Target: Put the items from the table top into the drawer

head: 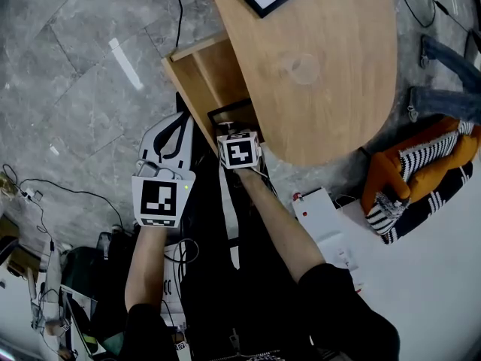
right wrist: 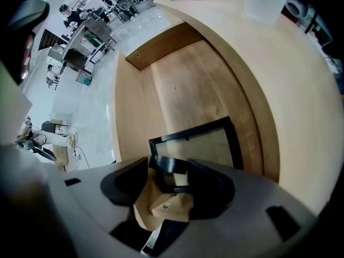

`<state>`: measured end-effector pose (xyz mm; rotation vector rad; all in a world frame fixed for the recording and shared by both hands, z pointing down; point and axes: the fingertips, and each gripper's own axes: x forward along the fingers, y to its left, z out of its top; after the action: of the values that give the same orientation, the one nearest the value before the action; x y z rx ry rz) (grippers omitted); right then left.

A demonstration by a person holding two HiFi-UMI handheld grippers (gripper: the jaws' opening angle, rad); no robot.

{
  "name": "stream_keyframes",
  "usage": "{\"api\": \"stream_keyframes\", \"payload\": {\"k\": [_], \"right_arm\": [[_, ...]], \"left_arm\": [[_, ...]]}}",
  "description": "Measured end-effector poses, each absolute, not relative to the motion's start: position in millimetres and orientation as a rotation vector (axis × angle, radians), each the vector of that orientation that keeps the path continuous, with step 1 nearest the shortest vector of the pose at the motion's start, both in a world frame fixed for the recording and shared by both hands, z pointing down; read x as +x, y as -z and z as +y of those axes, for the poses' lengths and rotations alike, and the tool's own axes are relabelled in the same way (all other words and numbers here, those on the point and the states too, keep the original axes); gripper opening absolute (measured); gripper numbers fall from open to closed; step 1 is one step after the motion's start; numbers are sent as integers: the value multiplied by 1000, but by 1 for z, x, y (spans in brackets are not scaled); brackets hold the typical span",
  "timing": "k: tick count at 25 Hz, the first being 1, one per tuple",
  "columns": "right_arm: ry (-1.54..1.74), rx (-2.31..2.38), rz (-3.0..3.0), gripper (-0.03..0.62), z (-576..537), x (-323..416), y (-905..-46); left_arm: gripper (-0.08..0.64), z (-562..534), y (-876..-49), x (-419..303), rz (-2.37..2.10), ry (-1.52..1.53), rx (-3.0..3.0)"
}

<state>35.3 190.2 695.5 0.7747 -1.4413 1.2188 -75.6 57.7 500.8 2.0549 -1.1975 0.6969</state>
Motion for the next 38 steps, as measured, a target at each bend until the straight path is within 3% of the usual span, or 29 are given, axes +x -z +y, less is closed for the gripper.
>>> {"api": "stream_keyframes", "payload": {"k": [10,15,19,21,29,38], "right_arm": [[-1190,780,-1529,242,182,27,-677],[-1161,806,-1622,174,173,24,-650],[-1150,843,-1672,37,162,30,-632],[-1153,869,-1724,11,154,30,-622],[-1136,948,-1891,11,113,32,-574],[-772,1218,-2043,11,29,93,-503]], "left_arm": [[14,61,-498,-74,-1197,-701,2063],[14,59,-492,-71,-1198,-698,2079],[14,56,-488,-66,-1193,-694,2090],[14,54,-488,-63,-1186,-694,2099],[14,47,-483,-46,-1154,-703,2138],[15,42,-481,-28,-1121,-709,2163]]}}
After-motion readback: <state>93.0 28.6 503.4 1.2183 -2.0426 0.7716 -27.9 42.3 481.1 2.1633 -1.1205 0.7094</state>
